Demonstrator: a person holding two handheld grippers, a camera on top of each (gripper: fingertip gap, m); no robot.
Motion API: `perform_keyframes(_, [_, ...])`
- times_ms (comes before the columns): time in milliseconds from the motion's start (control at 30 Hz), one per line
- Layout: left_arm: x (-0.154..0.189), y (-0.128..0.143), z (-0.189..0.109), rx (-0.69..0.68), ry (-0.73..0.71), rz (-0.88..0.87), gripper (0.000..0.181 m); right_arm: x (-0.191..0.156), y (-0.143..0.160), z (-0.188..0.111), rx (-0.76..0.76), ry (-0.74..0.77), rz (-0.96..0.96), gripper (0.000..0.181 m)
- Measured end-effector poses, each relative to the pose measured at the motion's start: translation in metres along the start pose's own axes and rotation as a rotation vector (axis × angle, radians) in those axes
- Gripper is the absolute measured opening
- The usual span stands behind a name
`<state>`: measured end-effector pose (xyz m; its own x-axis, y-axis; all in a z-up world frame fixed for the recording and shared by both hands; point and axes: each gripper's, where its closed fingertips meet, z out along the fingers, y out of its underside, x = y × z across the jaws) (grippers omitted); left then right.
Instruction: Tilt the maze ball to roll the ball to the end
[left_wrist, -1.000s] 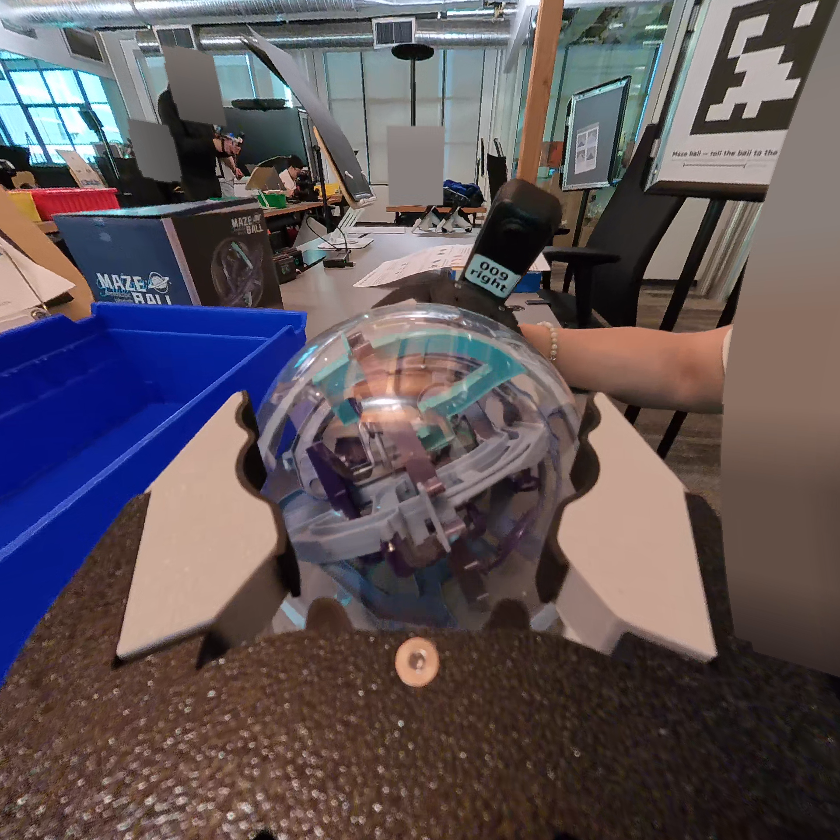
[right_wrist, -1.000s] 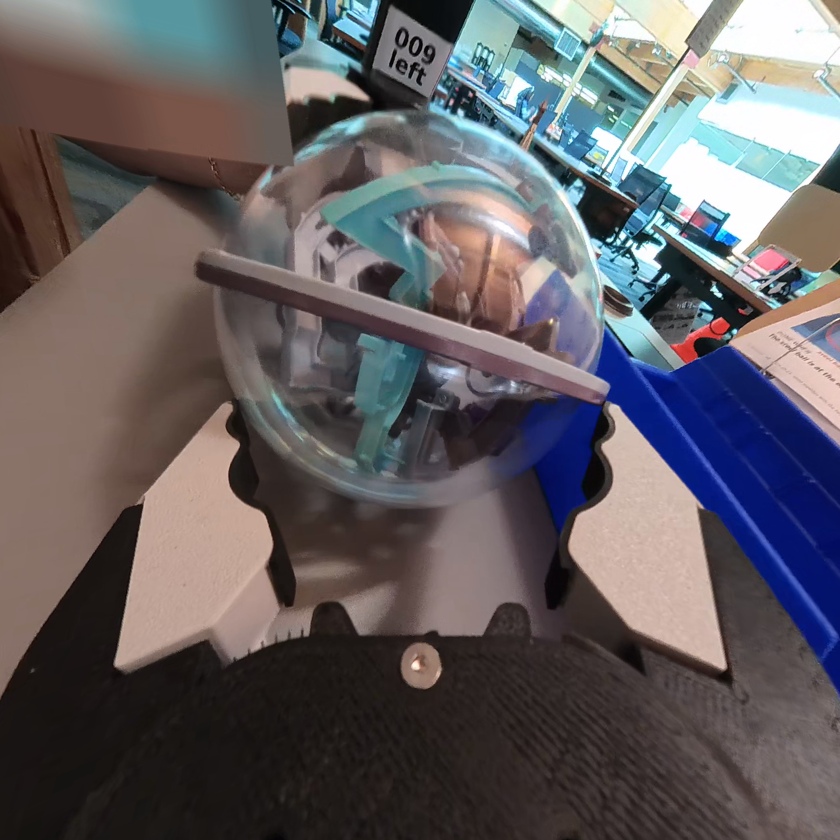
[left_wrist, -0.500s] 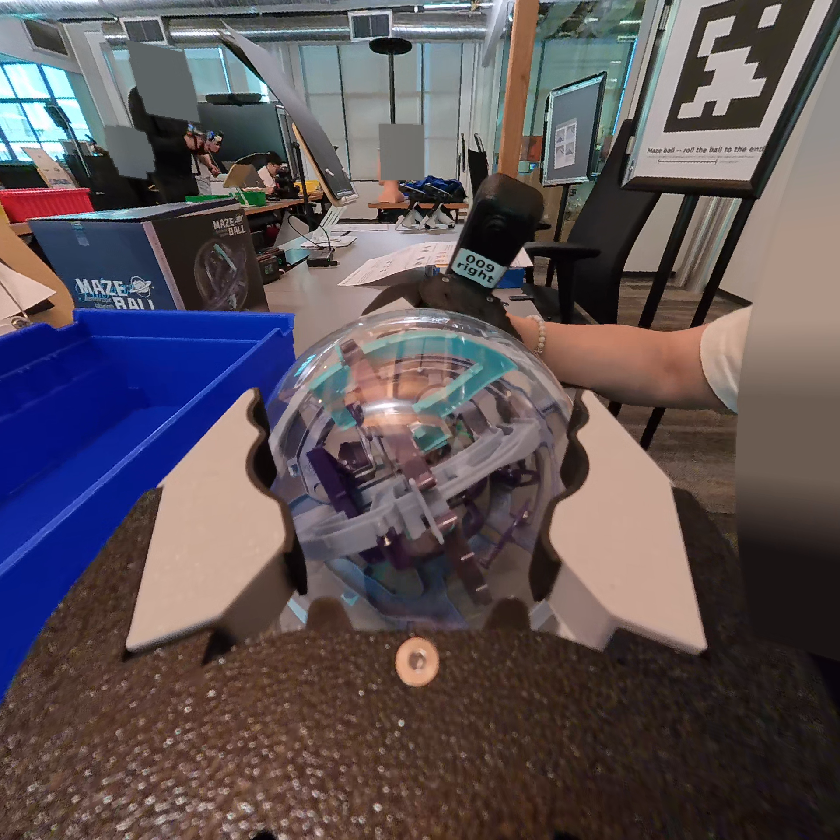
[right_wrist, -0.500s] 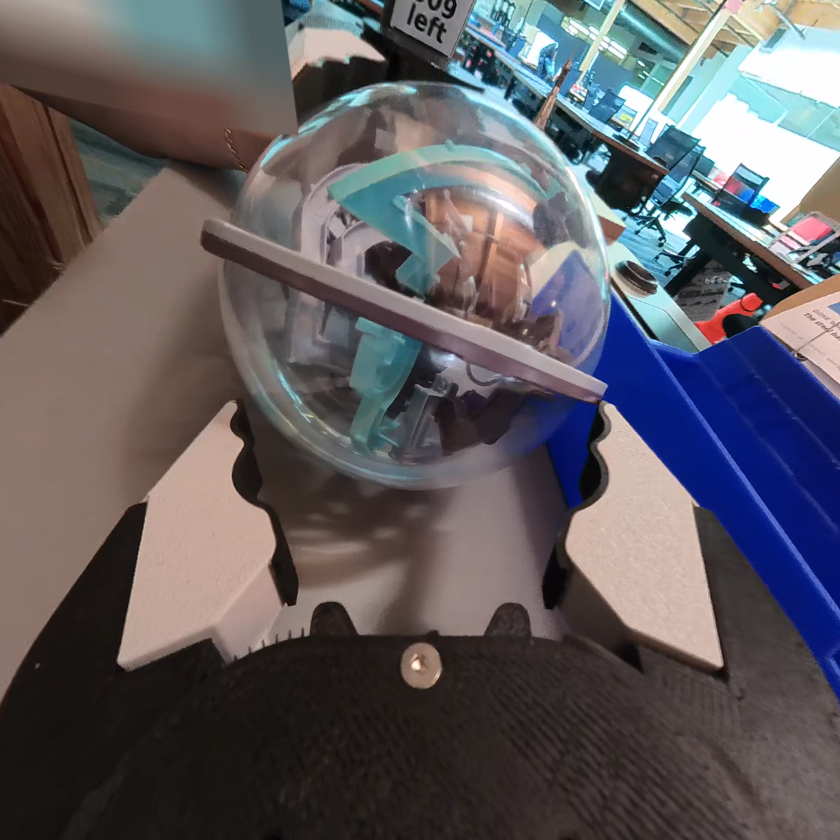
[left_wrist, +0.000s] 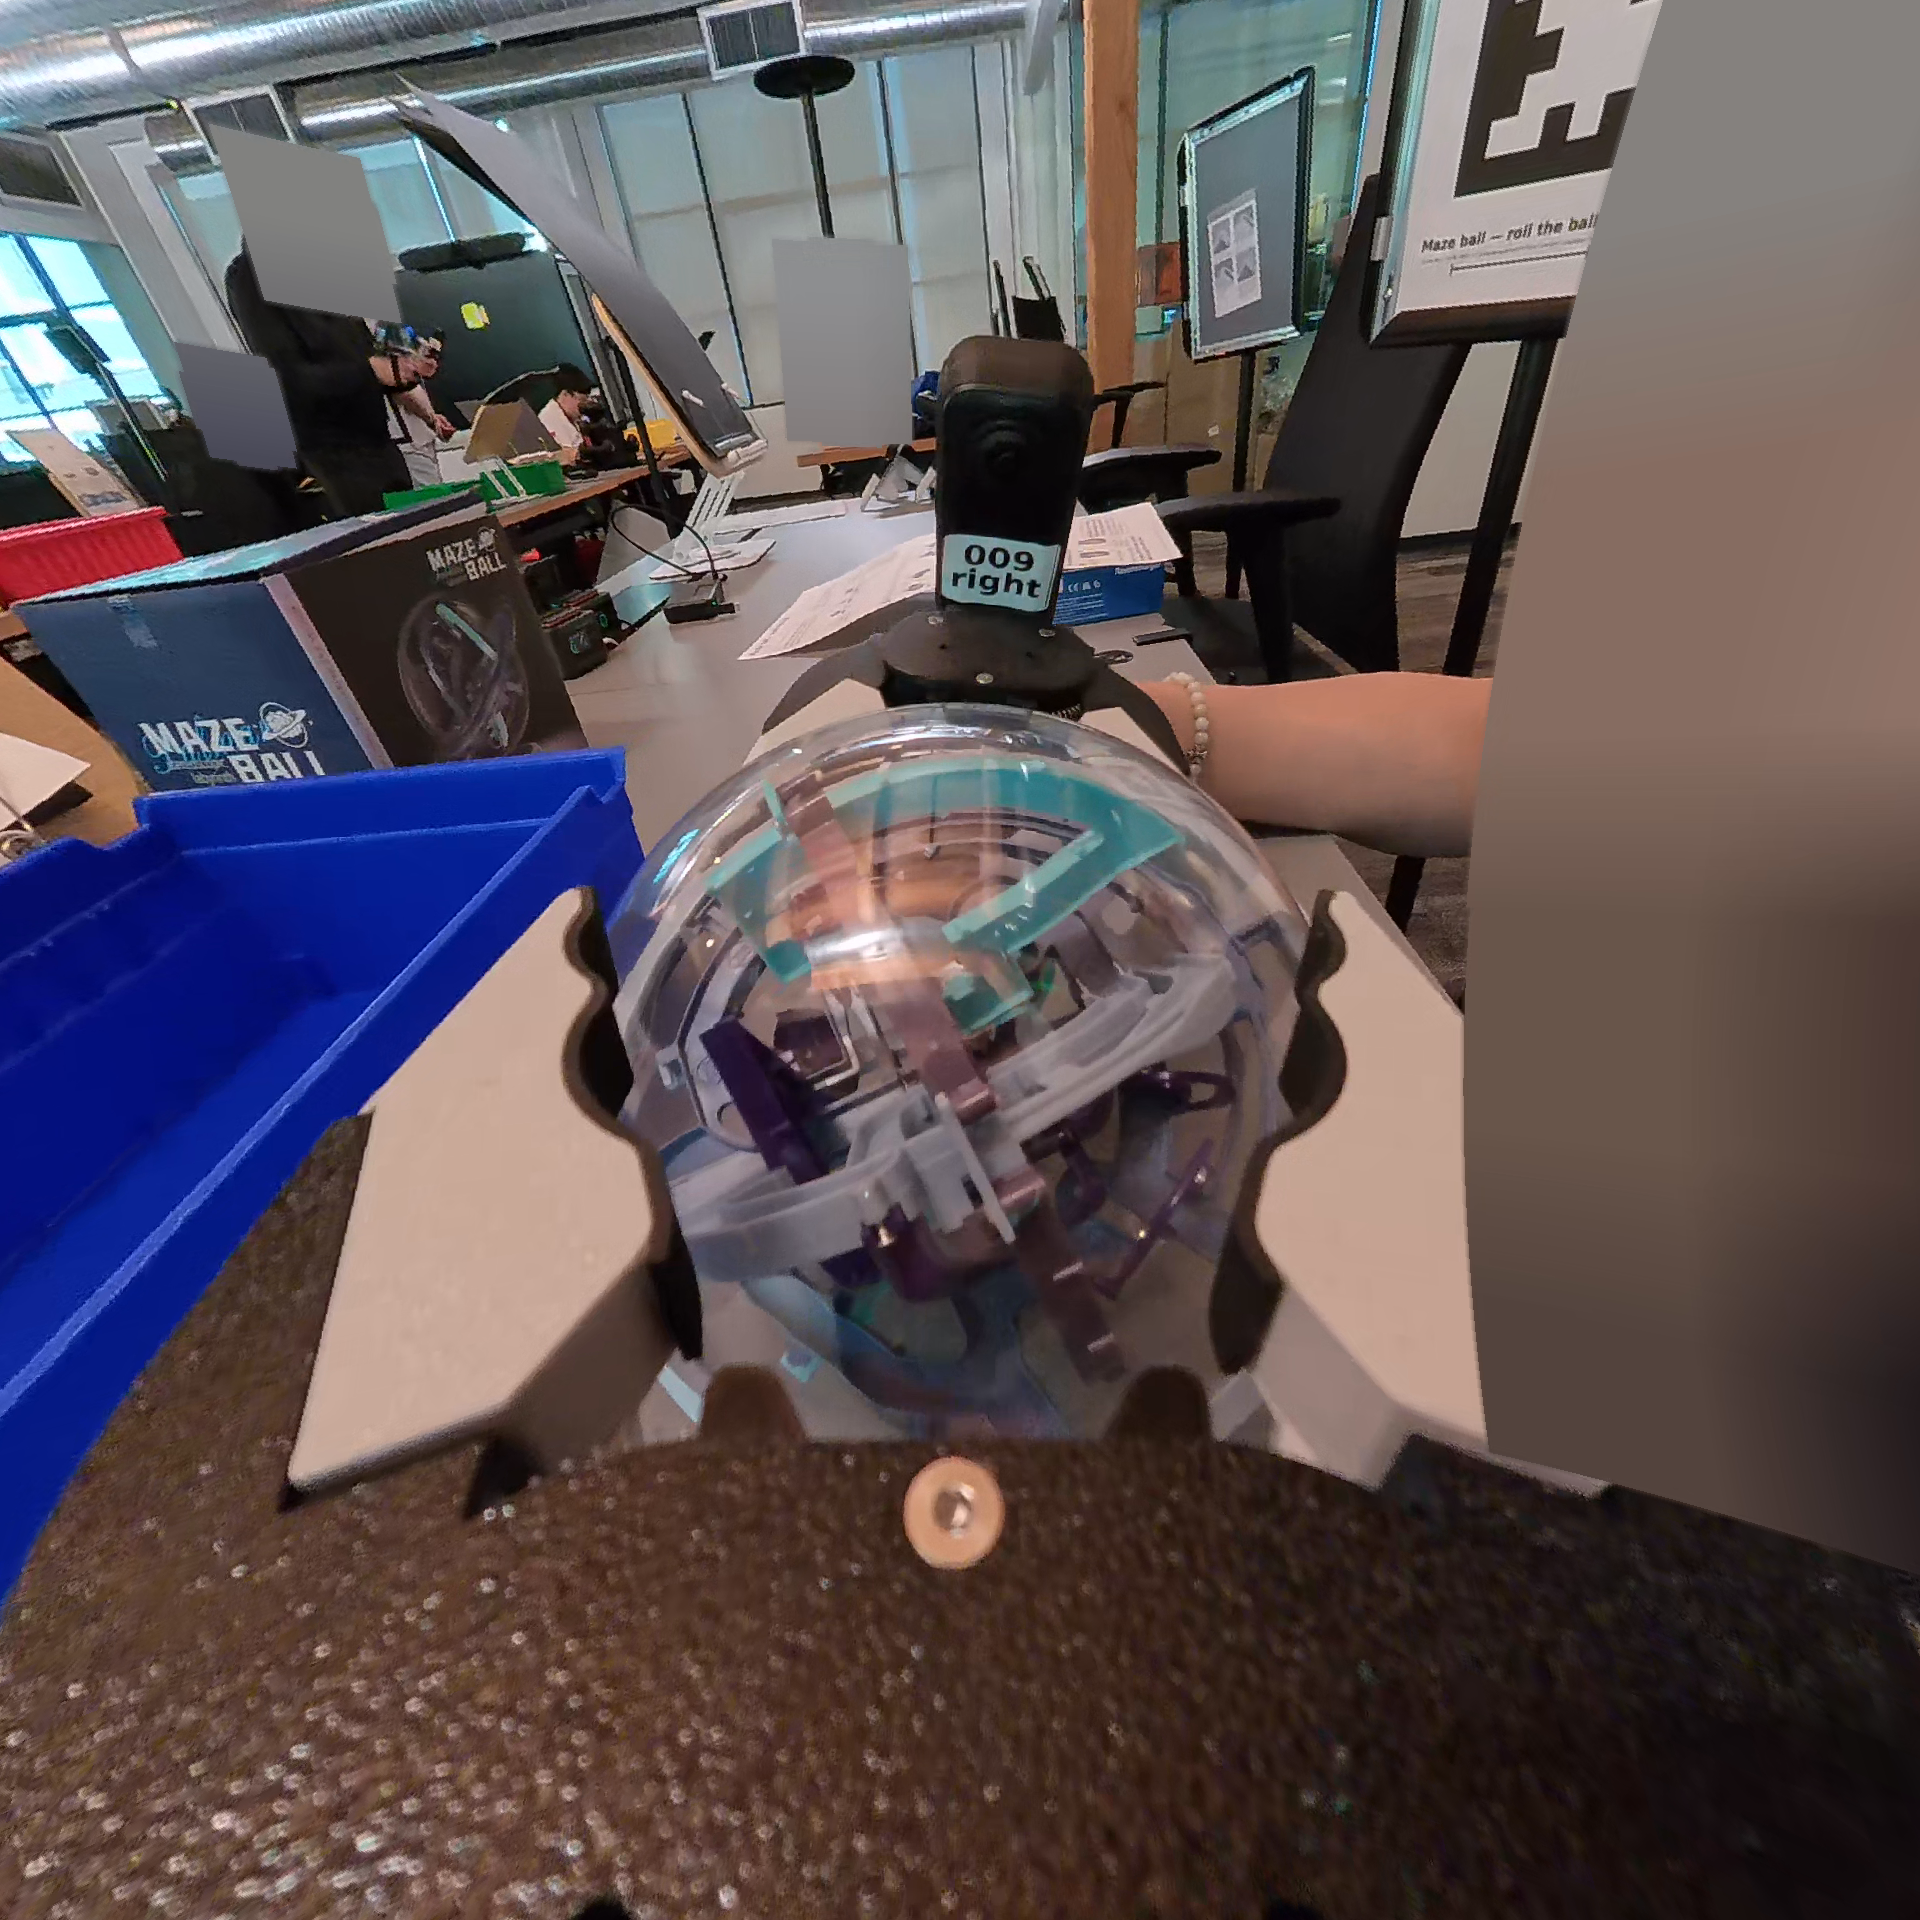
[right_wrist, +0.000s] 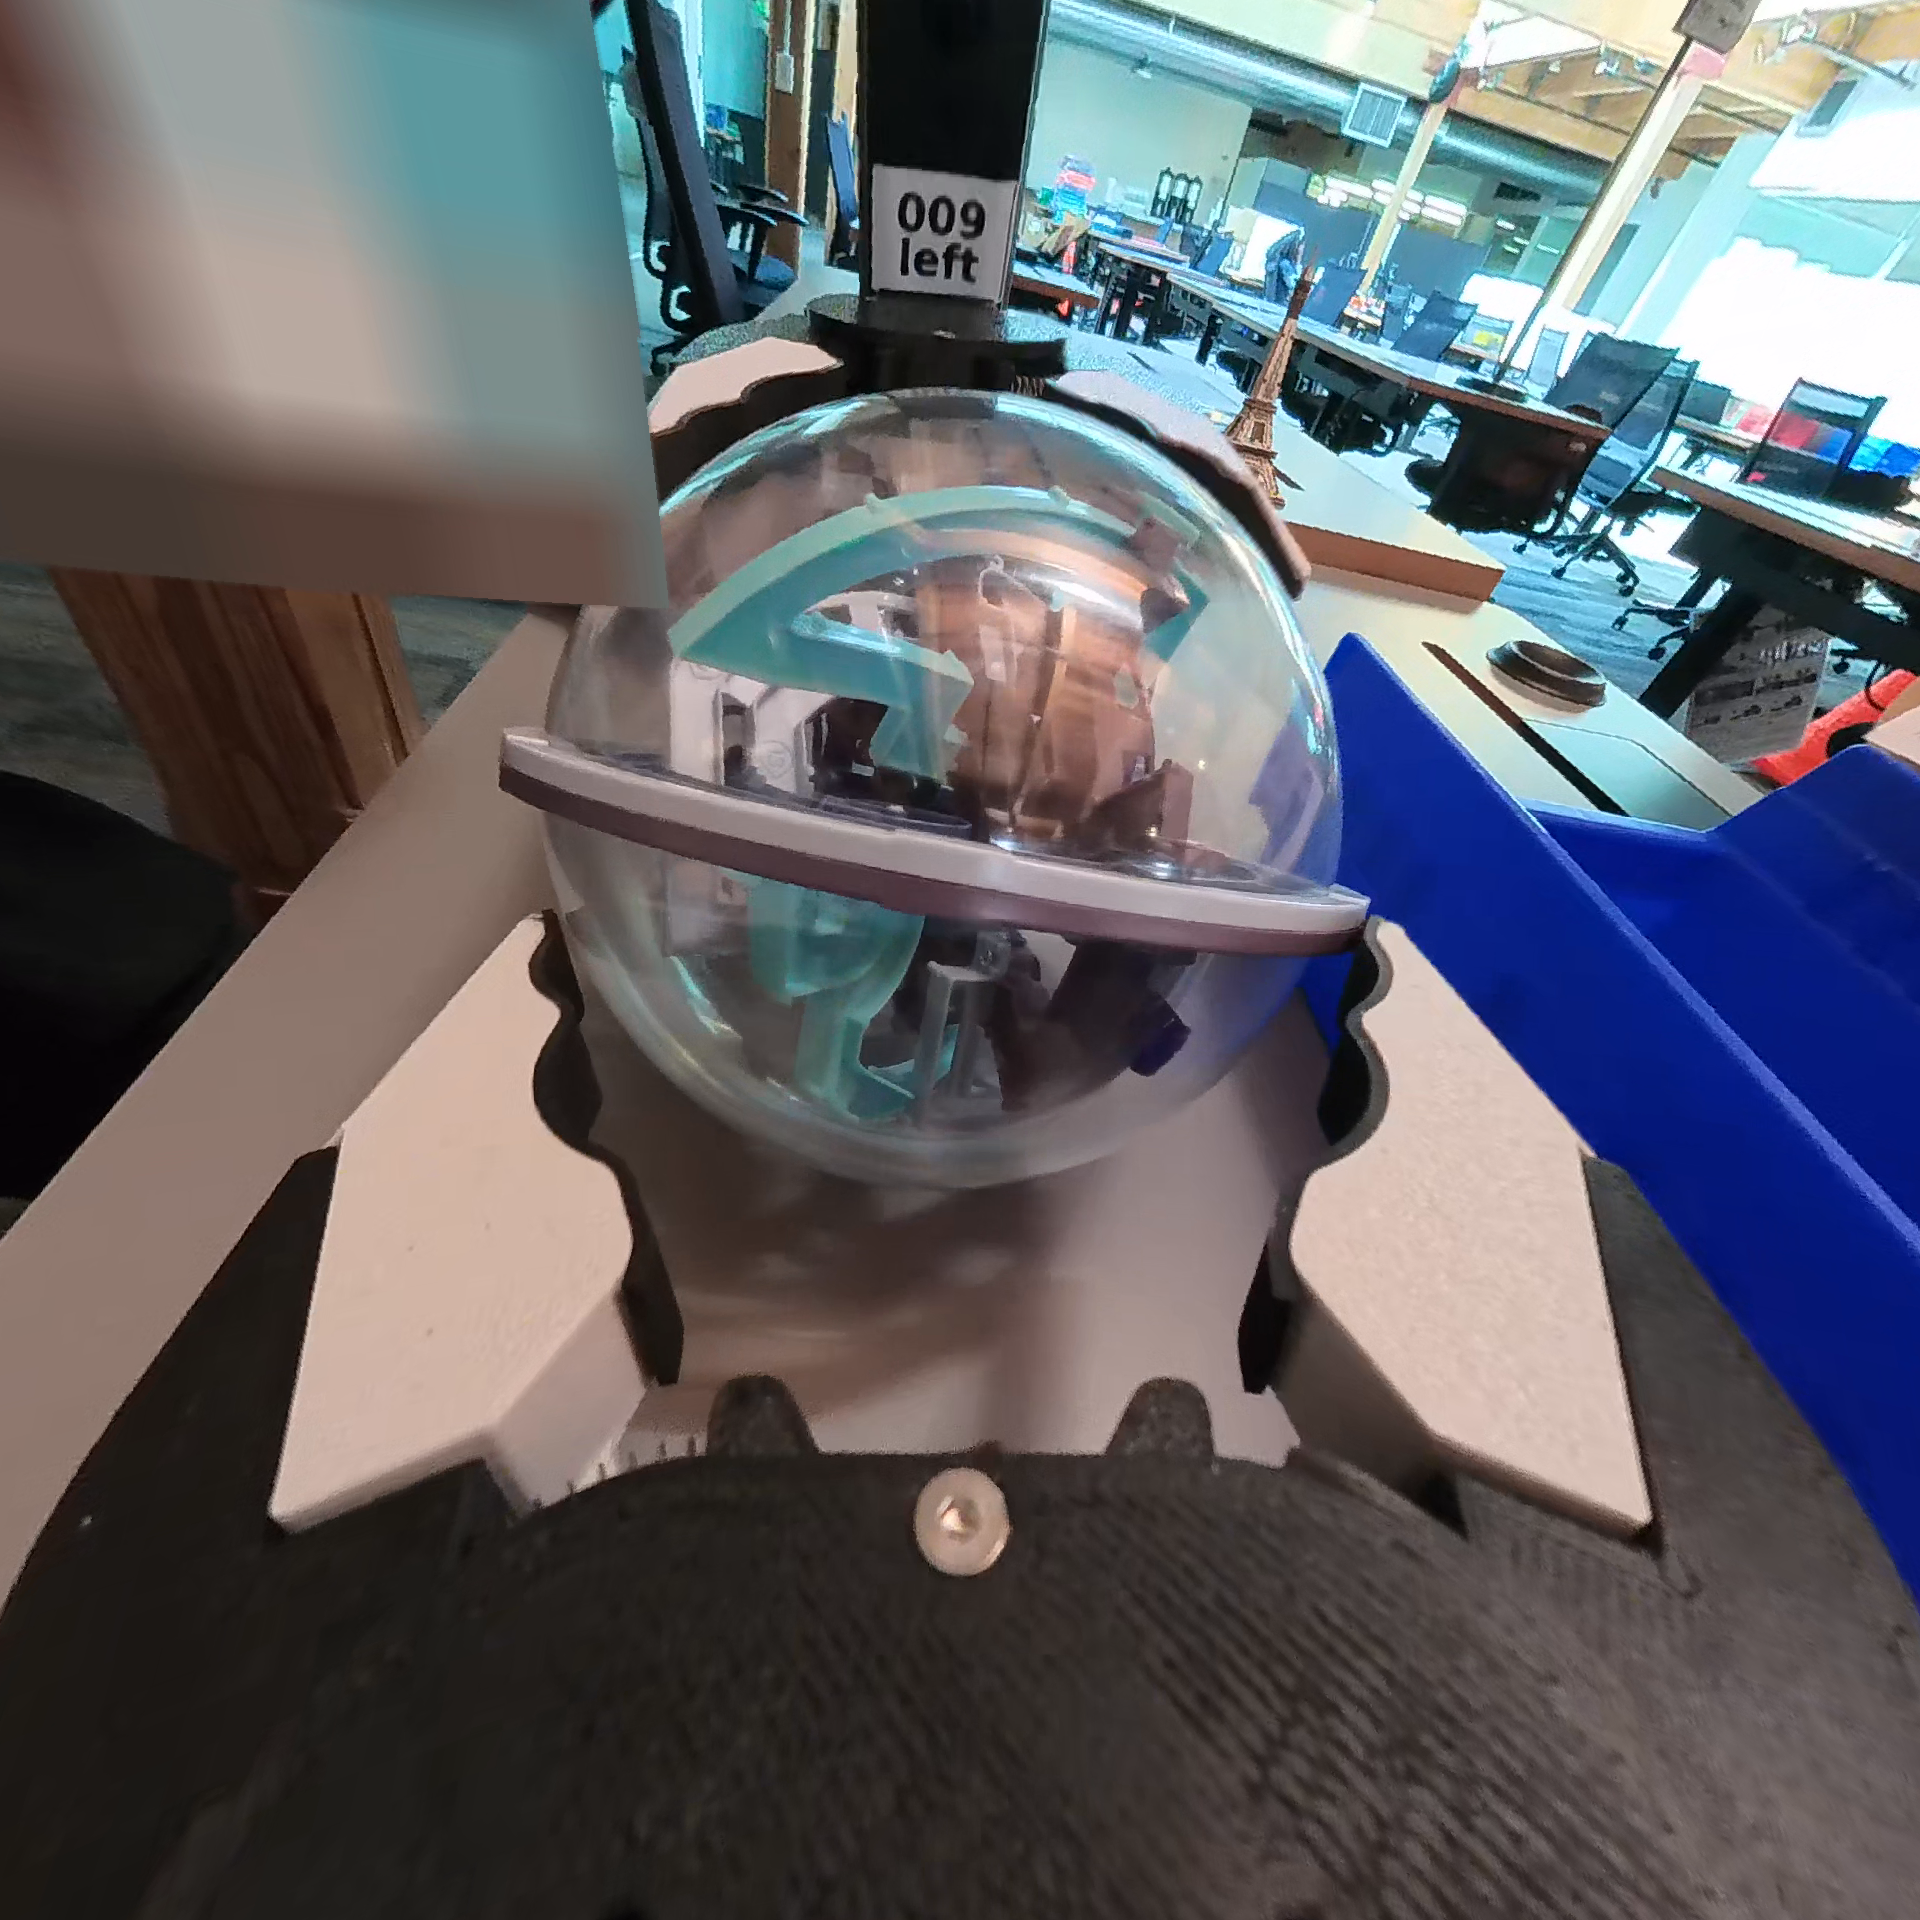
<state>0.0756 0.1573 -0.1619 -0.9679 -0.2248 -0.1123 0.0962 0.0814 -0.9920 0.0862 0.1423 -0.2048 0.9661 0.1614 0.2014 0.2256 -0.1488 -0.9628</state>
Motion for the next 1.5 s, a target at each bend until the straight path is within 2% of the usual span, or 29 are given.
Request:
perform_keyframes(833, [0.004,0.000,-0.001,-0.010,0.017,0.091,0.126,0.003,0.015,0.008,-0.096,0.081,-0.269,0.145])
perform_keyframes(1233, [0.006,0.000,-0.001,-0.012,0.037,0.097,0.126,-0.002,0.001,0.010,0.008,0.030,-0.103,0.149])
perform_keyframes(1500, [0.005,0.000,0.000,-0.041,0.019,0.035,0.127,-0.002,0.012,0.012,-0.062,0.034,-0.139,0.150])
